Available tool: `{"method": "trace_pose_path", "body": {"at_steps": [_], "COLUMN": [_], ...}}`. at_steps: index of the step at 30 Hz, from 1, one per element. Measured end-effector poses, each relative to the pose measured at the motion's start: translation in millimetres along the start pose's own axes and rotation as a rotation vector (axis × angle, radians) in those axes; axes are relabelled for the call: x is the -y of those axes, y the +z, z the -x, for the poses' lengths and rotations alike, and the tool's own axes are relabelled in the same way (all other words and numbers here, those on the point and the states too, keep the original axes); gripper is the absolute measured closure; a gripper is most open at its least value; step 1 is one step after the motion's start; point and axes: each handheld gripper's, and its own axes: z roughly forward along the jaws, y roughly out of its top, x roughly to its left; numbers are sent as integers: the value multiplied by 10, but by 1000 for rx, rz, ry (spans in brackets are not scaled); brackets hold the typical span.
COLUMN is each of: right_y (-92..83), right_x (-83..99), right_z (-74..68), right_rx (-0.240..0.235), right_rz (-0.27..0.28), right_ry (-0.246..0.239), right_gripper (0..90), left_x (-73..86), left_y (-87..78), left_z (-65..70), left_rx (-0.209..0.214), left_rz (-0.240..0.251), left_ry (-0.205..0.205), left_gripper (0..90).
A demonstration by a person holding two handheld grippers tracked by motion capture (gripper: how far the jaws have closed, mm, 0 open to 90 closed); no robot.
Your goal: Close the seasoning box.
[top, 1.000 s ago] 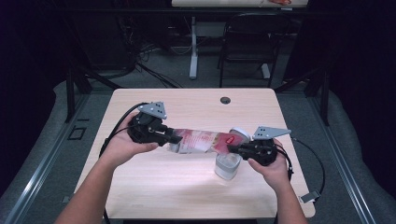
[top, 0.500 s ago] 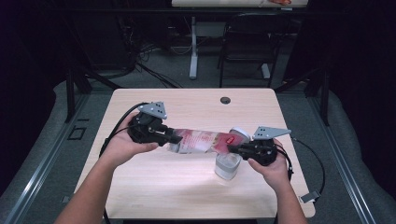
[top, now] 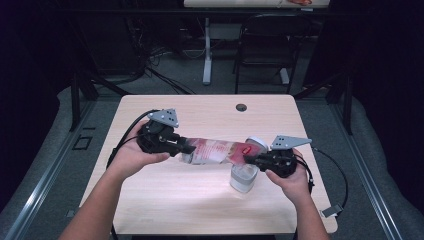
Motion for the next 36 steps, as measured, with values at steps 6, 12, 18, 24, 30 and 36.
{"method": "trace_pose_path", "body": {"at_steps": [6, 12, 18, 24, 30, 36], "right_y": [0, -1, -4, -4, -5, -5], "right_x": [0, 4, 9, 16, 18, 20], "right_z": [-1, 2, 8, 11, 13, 15], "right_rx": [-1, -1, -1, -4, -3, -2], "right_rz": [-1, 1, -1, 4, 2, 0], "right_ry": [0, 2, 2, 8, 9, 10], "right_gripper": [847, 846, 846, 847, 847, 847], "left_x": [-9, -21, -34, -48, -57, -65], "left_y": [0, 2, 1, 2, 2, 2], "left_z": [2, 5, 5, 8, 10, 10], "left_rx": [-2, 0, 1, 1, 0, 0], "left_rz": [0, 1, -4, -2, -5, -5], "left_ry": [2, 3, 6, 7, 9, 10], "left_gripper": [743, 743, 744, 744, 745, 745]}}
